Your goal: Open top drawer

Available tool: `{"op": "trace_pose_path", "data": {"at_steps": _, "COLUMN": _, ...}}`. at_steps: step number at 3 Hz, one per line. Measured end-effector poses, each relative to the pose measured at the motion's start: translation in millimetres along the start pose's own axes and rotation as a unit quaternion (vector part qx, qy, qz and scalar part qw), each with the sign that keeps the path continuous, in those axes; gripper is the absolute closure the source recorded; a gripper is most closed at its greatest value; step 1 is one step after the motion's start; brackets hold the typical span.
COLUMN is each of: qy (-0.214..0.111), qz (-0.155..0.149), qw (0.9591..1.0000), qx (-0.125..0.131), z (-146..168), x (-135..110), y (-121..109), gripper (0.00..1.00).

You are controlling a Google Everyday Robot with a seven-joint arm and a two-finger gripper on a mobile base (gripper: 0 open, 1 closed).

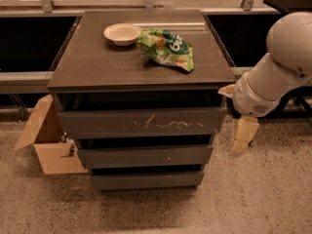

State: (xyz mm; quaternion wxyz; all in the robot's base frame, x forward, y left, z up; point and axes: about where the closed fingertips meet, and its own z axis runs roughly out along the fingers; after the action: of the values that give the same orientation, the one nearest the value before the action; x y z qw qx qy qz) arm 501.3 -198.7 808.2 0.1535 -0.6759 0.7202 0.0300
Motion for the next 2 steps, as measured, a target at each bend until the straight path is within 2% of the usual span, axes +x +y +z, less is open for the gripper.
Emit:
{"op": "trace_pose_path", "data": {"at_steps": 1, "qy": -0.007, "qz": -0.011, "qw": 0.9999, "qx": -0.011, "z": 40, "x": 6, "y": -12, "gripper": 0.0}}
{"op": "trace_pose_path", "data": {"at_steps": 2, "qy": -0.035, "qz": -0.026, "qw": 0.9983, "qx": -0.039, "z": 111, "x": 18, "y": -50, "gripper": 0.0}}
